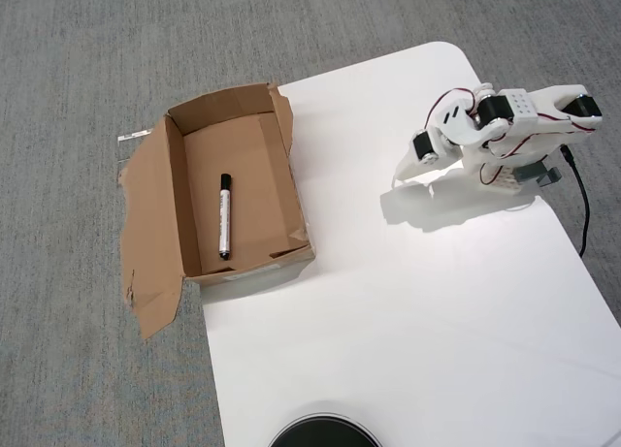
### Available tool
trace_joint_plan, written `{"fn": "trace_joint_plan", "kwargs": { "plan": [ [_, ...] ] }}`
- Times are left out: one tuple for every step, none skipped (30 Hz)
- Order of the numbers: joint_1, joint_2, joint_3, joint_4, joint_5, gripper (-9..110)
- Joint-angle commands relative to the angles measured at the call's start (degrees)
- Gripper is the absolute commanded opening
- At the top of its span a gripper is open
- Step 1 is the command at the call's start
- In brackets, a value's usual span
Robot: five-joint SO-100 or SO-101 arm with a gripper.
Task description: Grasp a pen and put it in the box.
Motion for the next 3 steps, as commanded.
{"fn": "trace_joint_plan", "kwargs": {
  "plan": [
    [-0.2, 3.3, 0.4, -0.2, 0.3, 0],
    [-0.2, 3.3, 0.4, -0.2, 0.3, 0],
    [-0.2, 3.3, 0.4, -0.2, 0.3, 0]
  ]
}}
